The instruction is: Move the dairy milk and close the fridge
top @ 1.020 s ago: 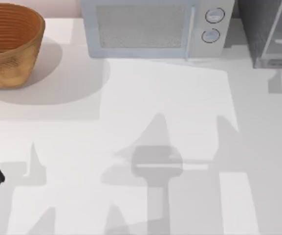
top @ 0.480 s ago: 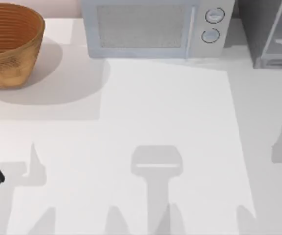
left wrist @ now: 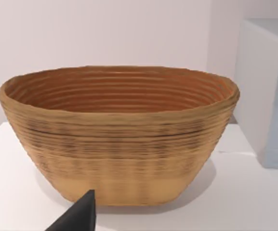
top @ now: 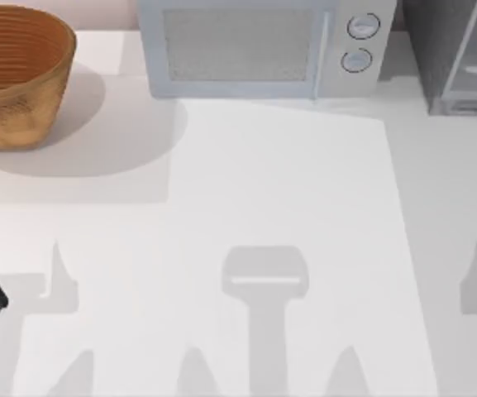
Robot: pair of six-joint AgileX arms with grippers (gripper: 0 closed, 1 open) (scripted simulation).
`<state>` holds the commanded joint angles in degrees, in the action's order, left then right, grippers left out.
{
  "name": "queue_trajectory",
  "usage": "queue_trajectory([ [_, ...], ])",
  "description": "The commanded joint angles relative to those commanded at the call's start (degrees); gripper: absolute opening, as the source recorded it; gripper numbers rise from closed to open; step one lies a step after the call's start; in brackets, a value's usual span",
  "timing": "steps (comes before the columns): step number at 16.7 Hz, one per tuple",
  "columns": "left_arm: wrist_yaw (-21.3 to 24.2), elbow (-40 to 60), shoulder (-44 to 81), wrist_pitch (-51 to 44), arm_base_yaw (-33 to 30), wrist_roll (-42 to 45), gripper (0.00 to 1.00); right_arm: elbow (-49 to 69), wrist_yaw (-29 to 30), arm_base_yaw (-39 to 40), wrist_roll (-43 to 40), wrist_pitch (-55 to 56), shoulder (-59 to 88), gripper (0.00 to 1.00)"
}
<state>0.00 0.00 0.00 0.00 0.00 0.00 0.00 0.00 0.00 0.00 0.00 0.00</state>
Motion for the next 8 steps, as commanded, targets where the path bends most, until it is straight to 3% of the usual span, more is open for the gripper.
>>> queue_trajectory([
  [8,0.0,0.0,0.0,0.0,0.0,0.0,1.00,2.5,-0.1,-0.1,0.1,-3.7,-2.7,1.00],
])
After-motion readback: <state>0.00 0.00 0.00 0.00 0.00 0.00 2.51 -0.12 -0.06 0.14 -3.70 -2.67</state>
